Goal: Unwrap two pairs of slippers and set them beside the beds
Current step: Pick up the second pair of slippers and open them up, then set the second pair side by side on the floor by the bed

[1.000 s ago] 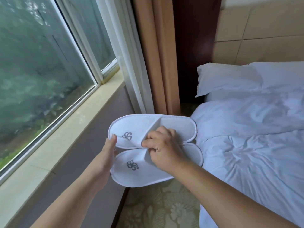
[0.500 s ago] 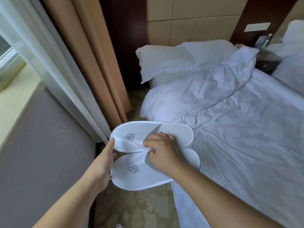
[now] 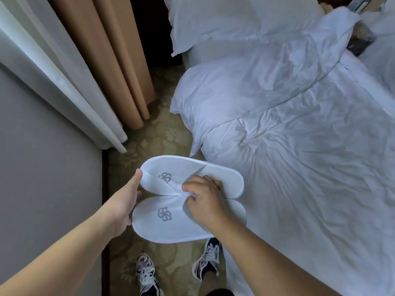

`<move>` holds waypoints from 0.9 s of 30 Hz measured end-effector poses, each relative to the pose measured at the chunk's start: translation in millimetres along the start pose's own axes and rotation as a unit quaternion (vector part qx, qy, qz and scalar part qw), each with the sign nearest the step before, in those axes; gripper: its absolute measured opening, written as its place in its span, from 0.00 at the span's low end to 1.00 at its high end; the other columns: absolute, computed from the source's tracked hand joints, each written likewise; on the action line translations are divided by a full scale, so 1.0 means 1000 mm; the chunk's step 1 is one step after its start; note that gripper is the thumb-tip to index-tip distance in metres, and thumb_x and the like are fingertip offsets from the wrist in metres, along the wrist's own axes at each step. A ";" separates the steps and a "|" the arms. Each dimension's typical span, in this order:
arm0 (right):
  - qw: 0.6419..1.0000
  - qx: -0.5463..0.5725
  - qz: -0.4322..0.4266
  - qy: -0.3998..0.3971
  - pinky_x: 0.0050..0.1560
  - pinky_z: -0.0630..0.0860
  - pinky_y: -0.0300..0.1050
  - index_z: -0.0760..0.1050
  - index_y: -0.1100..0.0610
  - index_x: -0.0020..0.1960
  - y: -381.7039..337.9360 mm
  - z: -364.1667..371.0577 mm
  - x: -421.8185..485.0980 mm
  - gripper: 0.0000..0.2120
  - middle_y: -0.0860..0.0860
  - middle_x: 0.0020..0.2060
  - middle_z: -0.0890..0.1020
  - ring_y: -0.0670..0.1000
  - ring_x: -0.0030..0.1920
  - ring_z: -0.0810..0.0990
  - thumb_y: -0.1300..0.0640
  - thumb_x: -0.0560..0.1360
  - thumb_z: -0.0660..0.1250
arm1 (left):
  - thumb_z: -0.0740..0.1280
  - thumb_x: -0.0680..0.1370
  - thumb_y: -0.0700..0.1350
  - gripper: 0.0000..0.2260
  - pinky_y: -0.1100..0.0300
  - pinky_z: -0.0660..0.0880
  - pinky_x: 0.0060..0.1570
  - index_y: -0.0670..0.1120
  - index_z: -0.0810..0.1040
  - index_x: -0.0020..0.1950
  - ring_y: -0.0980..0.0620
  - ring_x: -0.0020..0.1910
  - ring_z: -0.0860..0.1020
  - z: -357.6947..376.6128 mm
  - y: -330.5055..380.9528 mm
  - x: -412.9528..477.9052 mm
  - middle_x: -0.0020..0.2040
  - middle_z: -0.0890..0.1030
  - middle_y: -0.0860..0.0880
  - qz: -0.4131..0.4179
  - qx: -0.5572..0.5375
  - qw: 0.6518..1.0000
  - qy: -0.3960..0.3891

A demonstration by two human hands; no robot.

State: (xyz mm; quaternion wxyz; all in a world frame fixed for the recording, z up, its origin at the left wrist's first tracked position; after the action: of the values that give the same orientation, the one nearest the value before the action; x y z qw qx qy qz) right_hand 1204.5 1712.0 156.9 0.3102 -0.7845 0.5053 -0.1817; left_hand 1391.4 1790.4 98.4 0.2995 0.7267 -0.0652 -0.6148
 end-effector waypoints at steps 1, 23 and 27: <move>1.000 0.004 0.003 -0.011 0.53 0.70 0.56 0.84 0.52 0.45 0.011 0.011 0.005 0.18 0.45 0.44 0.83 0.54 0.47 0.79 0.69 0.62 0.66 | 0.58 0.72 0.73 0.36 0.40 0.68 0.61 0.59 0.61 0.77 0.45 0.74 0.65 -0.001 -0.007 0.010 0.77 0.63 0.46 -0.011 -0.003 1.000 0.007; 0.987 0.073 0.032 -0.140 0.62 0.69 0.55 0.84 0.56 0.49 0.265 0.242 0.128 0.15 0.46 0.51 0.83 0.52 0.54 0.79 0.70 0.68 0.66 | 0.54 0.75 0.72 0.29 0.56 0.77 0.32 0.61 0.69 0.72 0.52 0.57 0.78 0.058 -0.110 0.324 0.72 0.71 0.51 -0.057 -0.070 0.994 0.068; 0.988 0.062 0.029 -0.139 0.65 0.67 0.53 0.84 0.56 0.50 0.321 0.301 0.145 0.15 0.47 0.53 0.83 0.53 0.57 0.79 0.69 0.69 0.66 | 0.53 0.75 0.72 0.31 0.52 0.79 0.35 0.60 0.65 0.75 0.48 0.65 0.72 0.069 -0.145 0.404 0.79 0.60 0.51 -0.064 -0.076 0.994 0.047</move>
State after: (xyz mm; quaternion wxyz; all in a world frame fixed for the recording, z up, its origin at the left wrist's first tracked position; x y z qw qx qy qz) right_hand 1227.5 1576.8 -286.1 0.4304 -0.7665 0.4676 -0.0924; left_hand 1381.9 1696.9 -325.9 0.3167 0.7324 0.0422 -0.6013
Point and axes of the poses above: each hand's wrist, its own x-axis towards the middle knuckle, its own z-axis out of the palm, y = z × x, the point moved 8 cm from there along x, towards the middle knuckle
